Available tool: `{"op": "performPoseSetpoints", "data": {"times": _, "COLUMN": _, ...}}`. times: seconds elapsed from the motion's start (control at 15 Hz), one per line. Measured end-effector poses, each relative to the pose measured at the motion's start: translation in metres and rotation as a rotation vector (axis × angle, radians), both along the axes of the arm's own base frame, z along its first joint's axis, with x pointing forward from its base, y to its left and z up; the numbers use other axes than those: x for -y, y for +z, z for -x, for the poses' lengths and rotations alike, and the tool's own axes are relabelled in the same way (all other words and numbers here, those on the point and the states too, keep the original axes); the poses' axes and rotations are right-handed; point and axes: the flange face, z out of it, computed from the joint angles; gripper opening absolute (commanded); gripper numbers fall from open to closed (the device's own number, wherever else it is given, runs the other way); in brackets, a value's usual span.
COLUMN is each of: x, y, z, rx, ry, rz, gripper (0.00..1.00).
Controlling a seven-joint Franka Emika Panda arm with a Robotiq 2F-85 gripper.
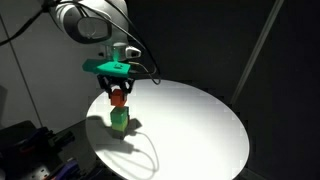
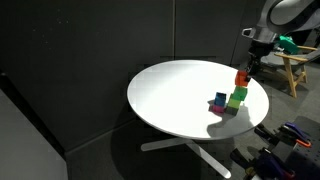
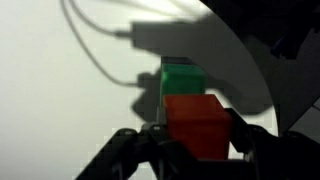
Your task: Put the orange block on top of the green block
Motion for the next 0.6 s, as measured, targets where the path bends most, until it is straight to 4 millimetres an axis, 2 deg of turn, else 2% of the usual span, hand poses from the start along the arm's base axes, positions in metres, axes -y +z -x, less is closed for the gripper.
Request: {"op": "performPoseSetpoints", "data": {"times": 0.6, "x": -0.001, "y": -0.013, "z": 0.001, "rx": -0.012, "ry": 0.012, "rz": 0.002, "gripper": 0.34}}
